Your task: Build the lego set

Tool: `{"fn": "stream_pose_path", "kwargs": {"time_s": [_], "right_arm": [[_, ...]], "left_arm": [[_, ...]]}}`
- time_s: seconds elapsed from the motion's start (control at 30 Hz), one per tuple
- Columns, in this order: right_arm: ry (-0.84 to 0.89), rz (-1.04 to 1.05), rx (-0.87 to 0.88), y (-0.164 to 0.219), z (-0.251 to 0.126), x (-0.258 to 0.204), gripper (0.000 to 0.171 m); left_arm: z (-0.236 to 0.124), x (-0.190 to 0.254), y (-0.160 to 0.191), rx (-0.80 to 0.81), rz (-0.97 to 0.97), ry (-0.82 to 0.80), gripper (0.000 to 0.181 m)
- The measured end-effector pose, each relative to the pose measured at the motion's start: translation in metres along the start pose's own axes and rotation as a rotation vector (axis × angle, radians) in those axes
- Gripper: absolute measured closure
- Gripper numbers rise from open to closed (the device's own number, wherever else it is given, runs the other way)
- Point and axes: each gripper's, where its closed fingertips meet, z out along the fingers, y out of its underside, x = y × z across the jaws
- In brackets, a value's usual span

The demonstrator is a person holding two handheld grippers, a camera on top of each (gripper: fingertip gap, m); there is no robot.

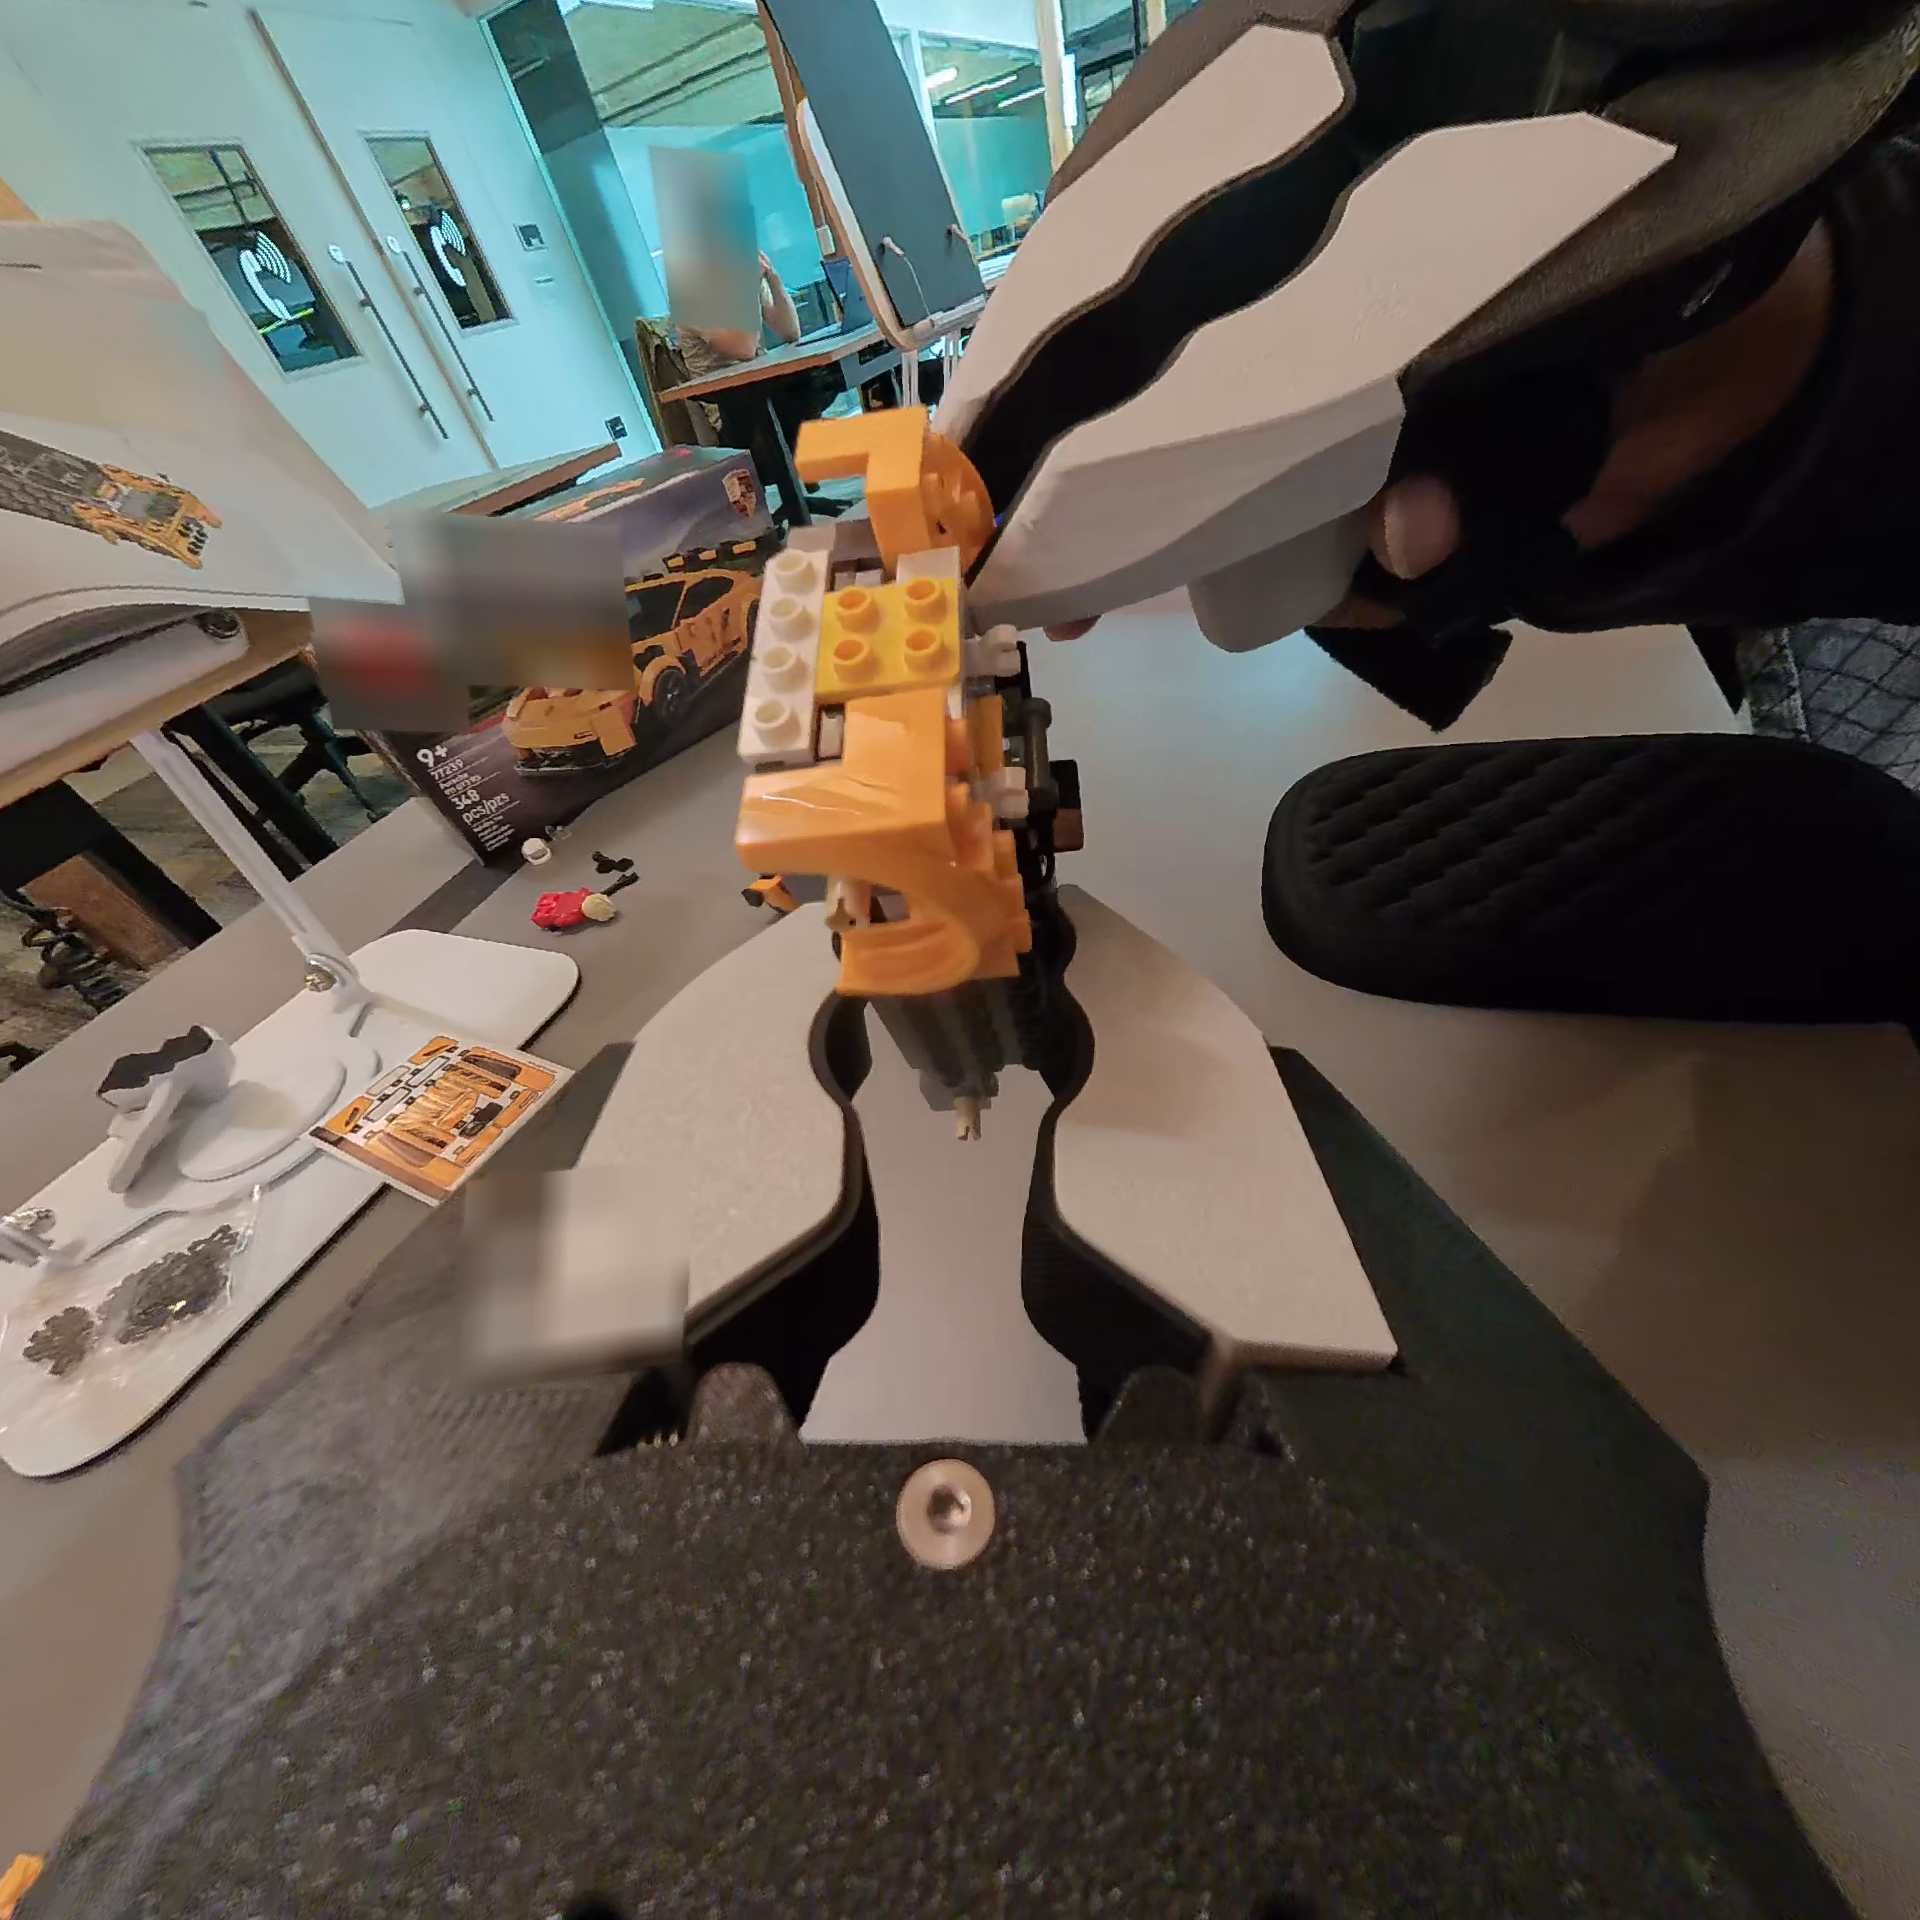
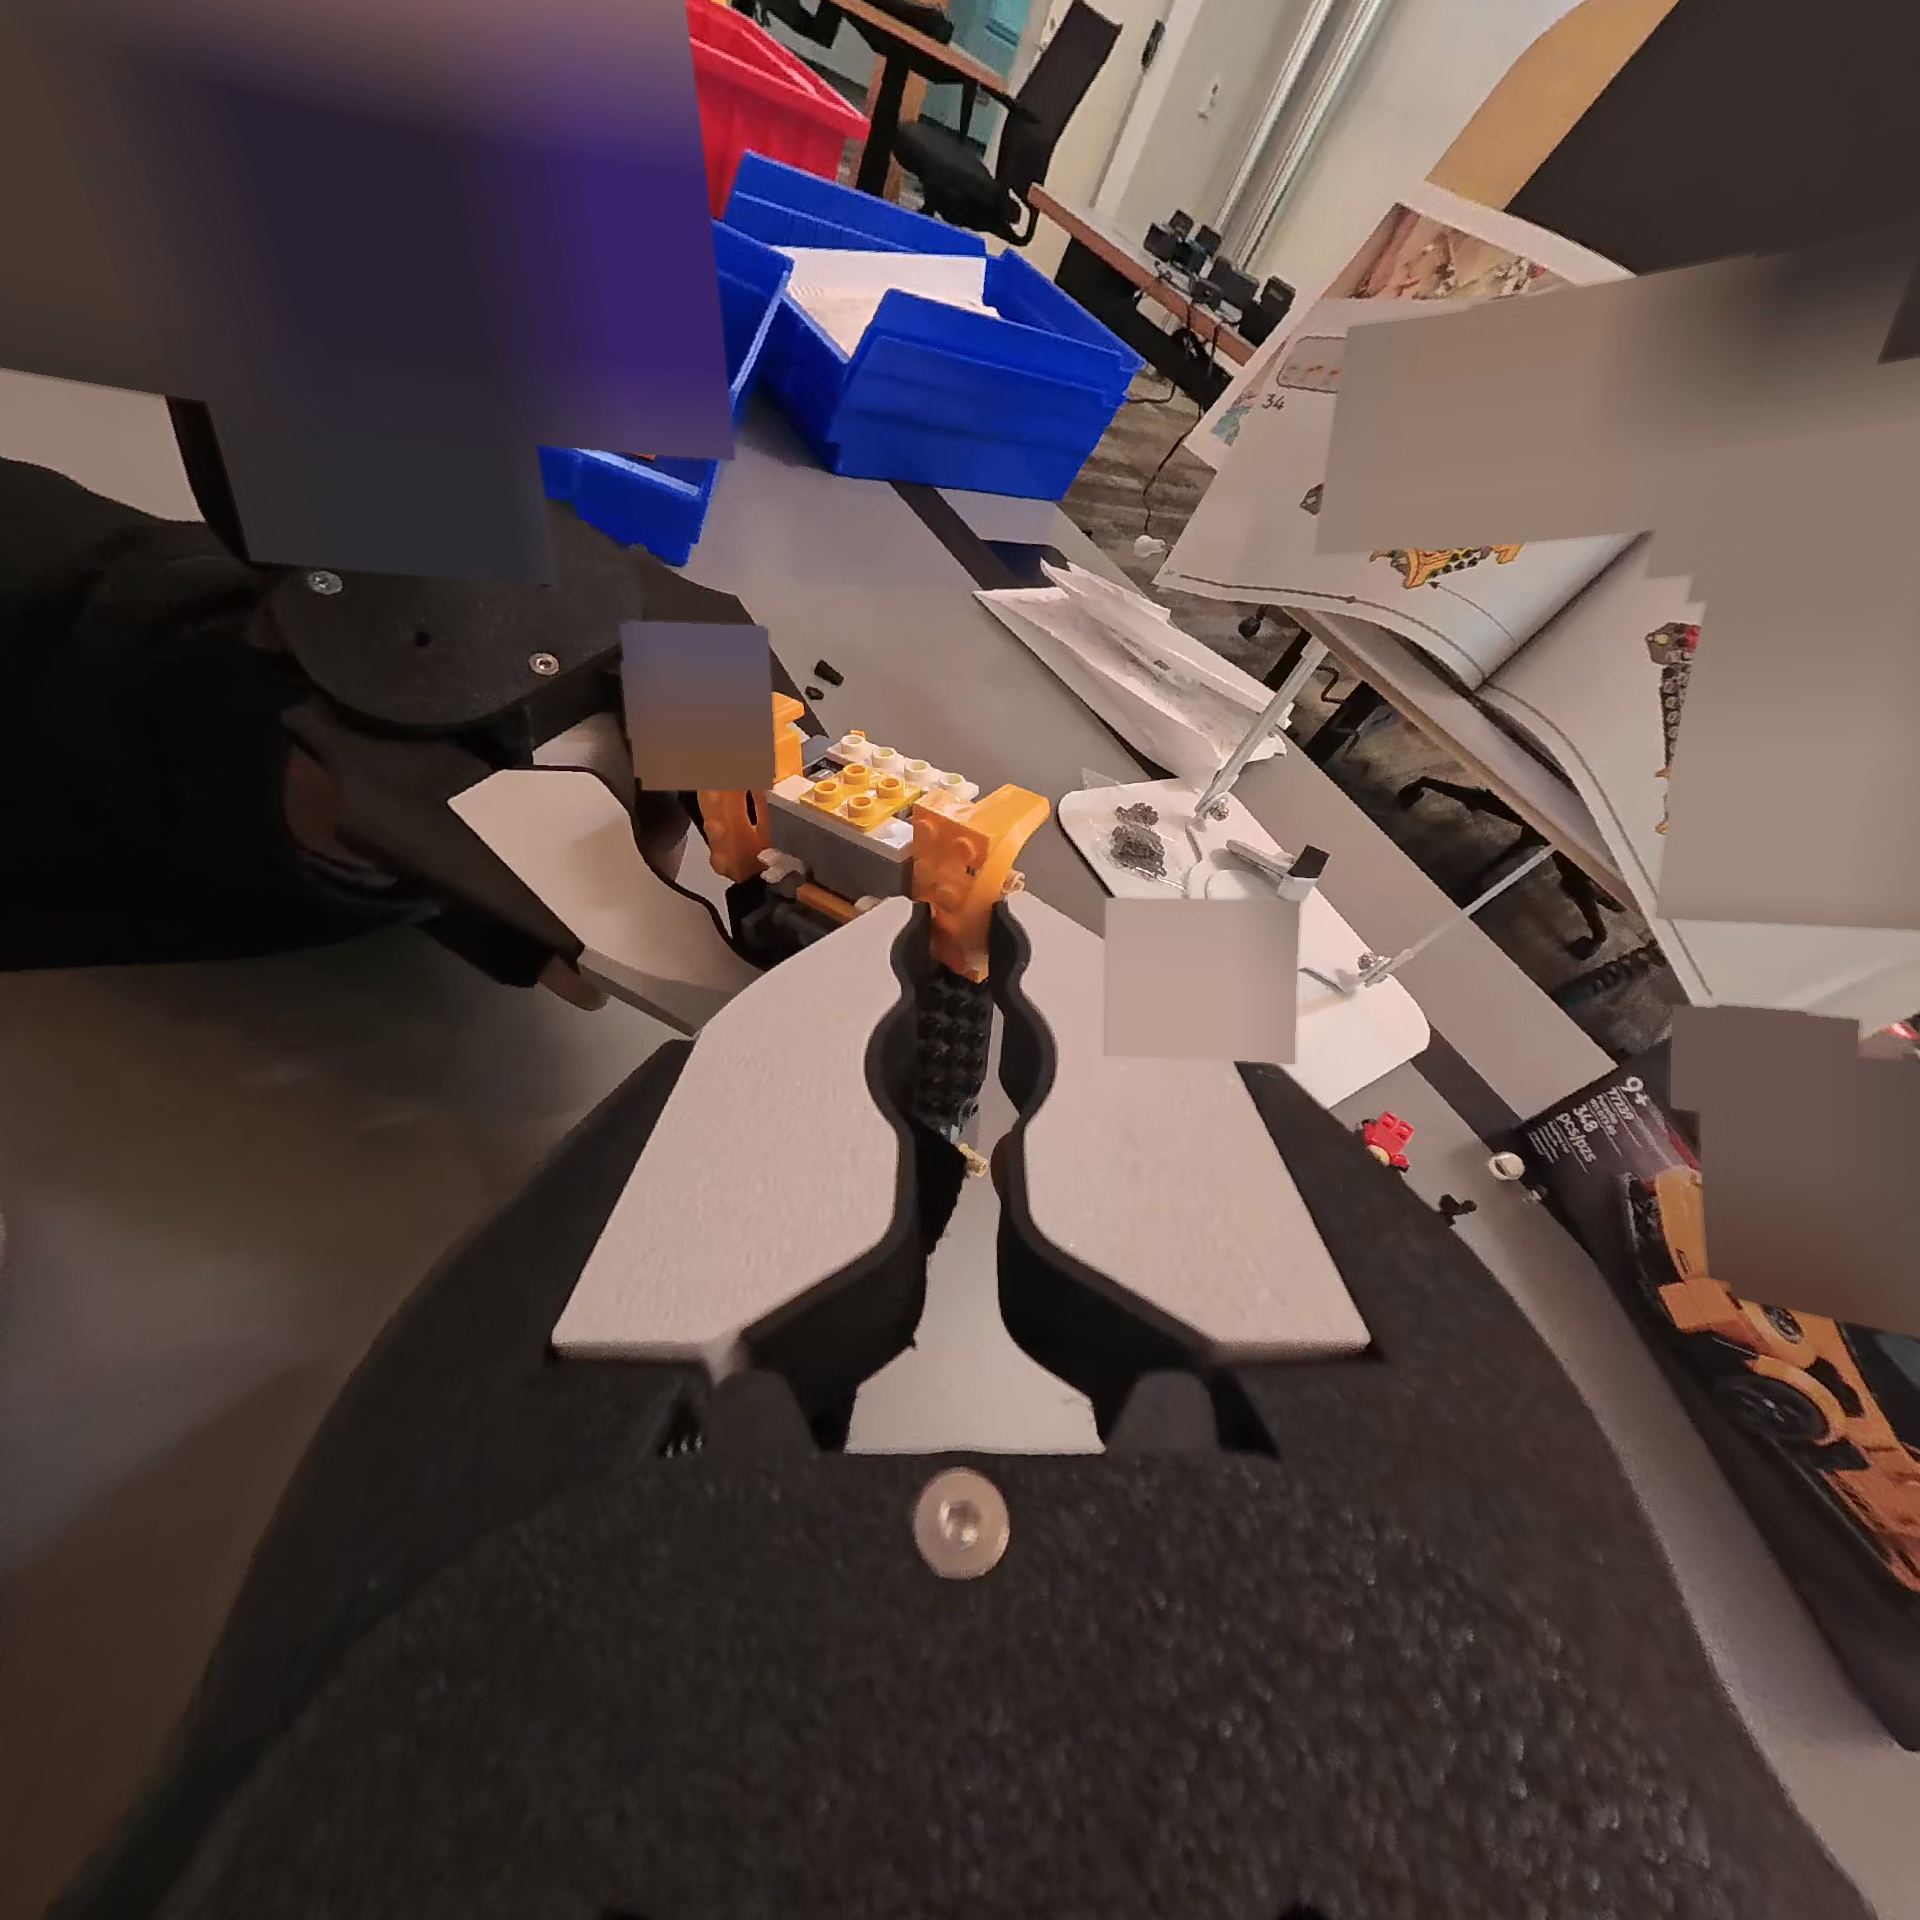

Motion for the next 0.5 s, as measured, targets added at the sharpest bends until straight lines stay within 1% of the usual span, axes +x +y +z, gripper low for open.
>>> {"fn": "stream_pose_path", "kwargs": {"time_s": [0.3, 0.5], "right_arm": [[0.0, 0.008, 0.015, 0.0005, -0.0016, -0.0012, 0.161], [-0.001, 0.023, 0.01, 0.004, -0.0019, -0.0009, 0.161]], "left_arm": [[0.001, 0.0041, -0.0004, -0.007, 0.055, -0.004, 0.15], [0.0024, 0.0061, 0.0018, -0.019, 0.034, 0.013, 0.15]]}}
